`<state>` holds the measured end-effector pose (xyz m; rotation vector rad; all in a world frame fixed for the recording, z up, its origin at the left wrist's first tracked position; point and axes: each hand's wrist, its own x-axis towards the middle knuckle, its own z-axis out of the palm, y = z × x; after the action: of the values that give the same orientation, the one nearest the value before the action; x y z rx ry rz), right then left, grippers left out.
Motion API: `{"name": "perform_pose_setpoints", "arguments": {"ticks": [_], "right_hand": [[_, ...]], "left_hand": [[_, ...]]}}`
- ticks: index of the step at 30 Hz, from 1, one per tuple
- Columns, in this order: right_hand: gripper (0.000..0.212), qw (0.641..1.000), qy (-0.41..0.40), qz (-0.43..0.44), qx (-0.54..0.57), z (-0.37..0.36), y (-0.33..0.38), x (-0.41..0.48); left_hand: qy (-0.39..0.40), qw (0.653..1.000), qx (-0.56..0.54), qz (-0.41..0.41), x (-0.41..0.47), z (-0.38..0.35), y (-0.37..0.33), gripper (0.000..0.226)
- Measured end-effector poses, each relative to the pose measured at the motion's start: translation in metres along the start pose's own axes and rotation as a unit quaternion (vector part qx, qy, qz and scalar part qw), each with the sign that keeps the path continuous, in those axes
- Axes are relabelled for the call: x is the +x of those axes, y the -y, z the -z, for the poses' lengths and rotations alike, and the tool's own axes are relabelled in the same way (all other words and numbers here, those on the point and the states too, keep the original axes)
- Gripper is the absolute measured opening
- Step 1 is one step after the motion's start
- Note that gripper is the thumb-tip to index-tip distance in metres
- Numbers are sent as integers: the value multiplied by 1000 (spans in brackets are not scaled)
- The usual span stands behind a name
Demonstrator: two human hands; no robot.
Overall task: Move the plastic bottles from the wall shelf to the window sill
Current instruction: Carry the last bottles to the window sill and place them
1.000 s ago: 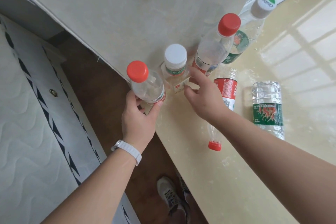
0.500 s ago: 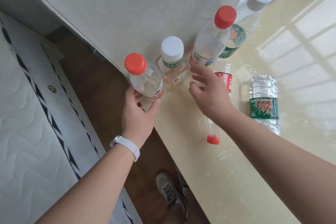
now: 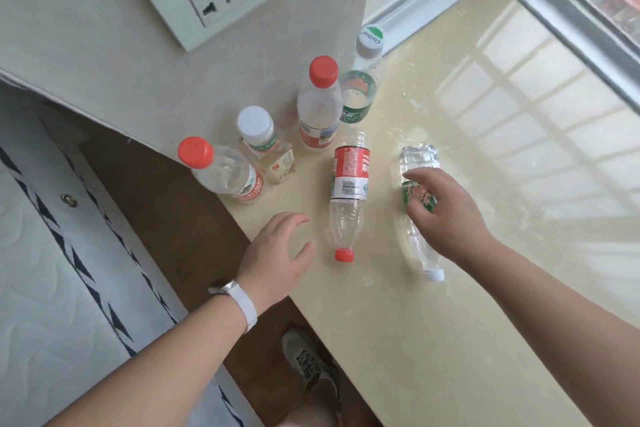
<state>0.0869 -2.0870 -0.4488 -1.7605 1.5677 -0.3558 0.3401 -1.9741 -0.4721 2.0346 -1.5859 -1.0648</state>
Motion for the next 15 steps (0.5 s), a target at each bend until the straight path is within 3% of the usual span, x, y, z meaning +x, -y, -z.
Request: {"name": "perform_pose_setpoints", "arguments": {"ticks": [3, 8, 15], "right_hand": [[43, 997, 6, 28, -69, 16, -26, -2], [57, 974, 30, 146, -171, 29, -63, -3], [73, 931, 106, 237, -257, 28, -91, 8]], "left_hand": [[48, 989, 98, -97, 26, 0, -21, 45], [91, 923, 268, -263, 69, -7, -28, 52], [97, 849, 379, -354, 100, -17, -39, 54]]}}
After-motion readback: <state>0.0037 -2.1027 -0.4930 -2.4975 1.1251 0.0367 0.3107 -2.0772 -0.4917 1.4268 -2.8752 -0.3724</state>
